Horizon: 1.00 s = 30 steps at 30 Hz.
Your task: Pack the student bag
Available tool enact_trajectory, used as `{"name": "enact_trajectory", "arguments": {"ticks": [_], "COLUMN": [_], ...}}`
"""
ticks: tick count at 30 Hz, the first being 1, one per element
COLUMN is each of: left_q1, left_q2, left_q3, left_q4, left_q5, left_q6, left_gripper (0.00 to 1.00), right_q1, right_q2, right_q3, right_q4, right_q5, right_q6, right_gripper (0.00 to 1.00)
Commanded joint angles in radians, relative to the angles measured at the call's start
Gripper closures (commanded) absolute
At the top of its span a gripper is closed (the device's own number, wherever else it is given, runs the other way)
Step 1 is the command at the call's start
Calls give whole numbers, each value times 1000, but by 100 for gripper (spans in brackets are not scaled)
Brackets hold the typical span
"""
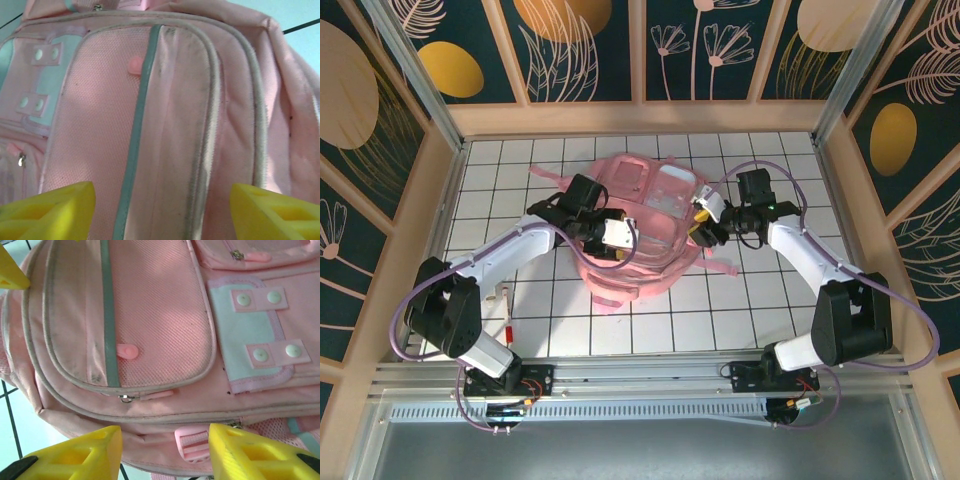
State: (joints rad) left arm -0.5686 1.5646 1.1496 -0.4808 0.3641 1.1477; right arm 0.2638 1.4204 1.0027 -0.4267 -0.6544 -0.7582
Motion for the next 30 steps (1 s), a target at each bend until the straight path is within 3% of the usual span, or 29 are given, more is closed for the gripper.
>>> {"name": "enact_trajectory", "arguments": {"ticks": [1, 3, 10, 13, 15, 17, 20, 25, 30], "left_q1": [2, 3, 1, 1, 2, 1, 3, 59, 96], "left_q2": [24, 36, 89, 125, 134, 130, 70, -38, -70], "left_q3": [5, 15, 13, 19, 16, 27, 32, -4, -54], "left_q4": [-82, -36, 81, 77, 71, 53, 77, 128, 168], "left_q5": [24, -35, -143, -177, -178, -177, -139, 91, 195], "left_q6": [-4, -54, -39, -40, -24, -1, -14, 3, 7], "left_gripper": [30, 32, 42, 52, 67, 100, 100, 100, 100], "right_q1": [14, 29, 51, 50, 51, 51, 49, 53, 56], "right_q2": [-29, -21, -12, -29, -50, -71, -84, -44, -1], "right_q3": [-13, -17, -17, -32, -62, -94, -113, -94, -85], "right_q4": [-7, 12, 22, 34, 59, 92, 62, -26, 84], "right_q5": [-86, -81, -44, -5, 30, 74, 99, 14, 6], "right_q6": [-40, -45, -59, -50, -52, -52, -121, -372, -464], "right_gripper": [52, 52, 52, 52, 51, 50, 50, 50, 49]}}
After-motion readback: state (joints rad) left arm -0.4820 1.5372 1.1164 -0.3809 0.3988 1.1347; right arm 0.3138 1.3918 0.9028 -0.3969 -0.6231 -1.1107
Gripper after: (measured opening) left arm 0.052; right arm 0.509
